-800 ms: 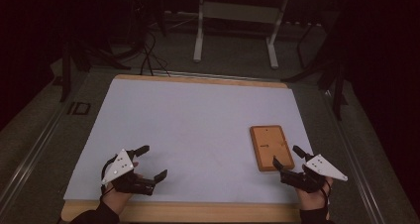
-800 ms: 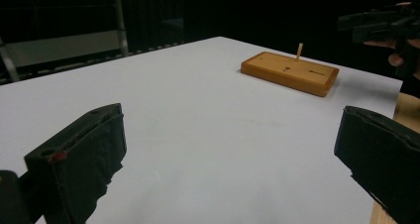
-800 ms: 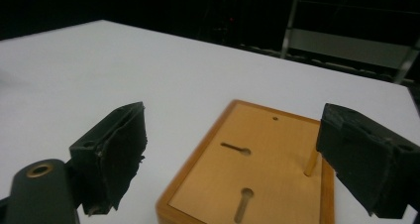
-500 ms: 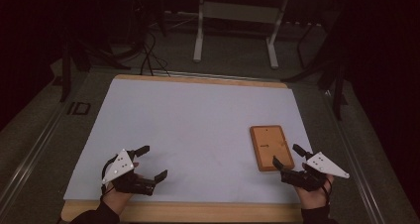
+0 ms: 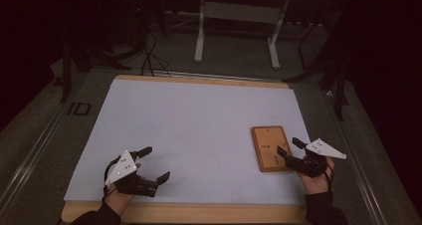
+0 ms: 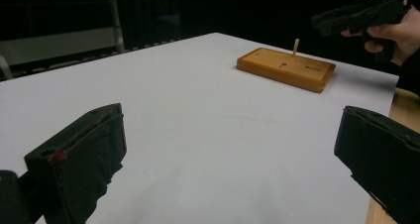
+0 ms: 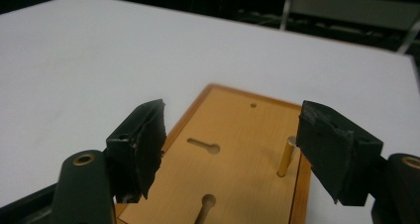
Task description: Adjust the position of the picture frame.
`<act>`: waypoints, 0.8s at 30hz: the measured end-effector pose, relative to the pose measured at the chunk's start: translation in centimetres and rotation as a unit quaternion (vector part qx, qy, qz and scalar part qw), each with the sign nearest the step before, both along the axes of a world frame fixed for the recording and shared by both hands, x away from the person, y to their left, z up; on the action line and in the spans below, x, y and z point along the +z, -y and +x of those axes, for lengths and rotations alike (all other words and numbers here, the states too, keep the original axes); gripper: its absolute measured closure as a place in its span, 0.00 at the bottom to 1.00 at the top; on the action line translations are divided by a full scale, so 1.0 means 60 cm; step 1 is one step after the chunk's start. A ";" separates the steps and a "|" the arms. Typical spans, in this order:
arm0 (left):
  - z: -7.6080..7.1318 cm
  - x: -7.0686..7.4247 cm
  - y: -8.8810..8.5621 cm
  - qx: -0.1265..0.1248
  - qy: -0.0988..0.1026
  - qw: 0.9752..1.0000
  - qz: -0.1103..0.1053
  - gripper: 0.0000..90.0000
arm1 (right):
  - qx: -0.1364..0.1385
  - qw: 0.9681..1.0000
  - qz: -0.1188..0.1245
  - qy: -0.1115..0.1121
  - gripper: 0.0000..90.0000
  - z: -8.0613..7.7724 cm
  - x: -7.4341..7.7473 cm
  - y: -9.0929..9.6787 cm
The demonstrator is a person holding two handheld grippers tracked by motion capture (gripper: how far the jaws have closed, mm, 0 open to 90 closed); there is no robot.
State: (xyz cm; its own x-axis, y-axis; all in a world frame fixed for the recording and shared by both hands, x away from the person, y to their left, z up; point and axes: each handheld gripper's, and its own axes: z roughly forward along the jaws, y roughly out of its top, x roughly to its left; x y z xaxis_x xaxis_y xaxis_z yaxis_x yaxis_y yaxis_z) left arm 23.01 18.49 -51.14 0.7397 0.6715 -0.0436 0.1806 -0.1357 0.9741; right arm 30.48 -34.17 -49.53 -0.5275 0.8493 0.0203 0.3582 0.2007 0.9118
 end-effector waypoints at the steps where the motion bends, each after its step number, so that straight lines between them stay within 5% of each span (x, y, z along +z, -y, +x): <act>1: 0.000 0.000 0.000 0.000 0.000 1.000 0.000 0.00 | -0.008 1.000 -0.009 0.004 0.30 0.002 -0.003 -0.001; 8: 0.000 0.000 0.000 -0.001 -0.003 1.000 -0.002 0.00 | -0.018 1.000 -0.020 -0.014 0.46 0.024 -0.016 0.007; 18: 0.001 -0.001 0.001 -0.004 -0.005 1.000 0.000 0.00 | -0.040 0.998 -0.031 -0.044 0.57 0.053 -0.043 0.014; 24: 0.001 -0.001 0.001 -0.003 -0.005 1.000 0.002 0.00 | -0.051 0.997 -0.017 -0.059 0.66 0.062 -0.052 0.020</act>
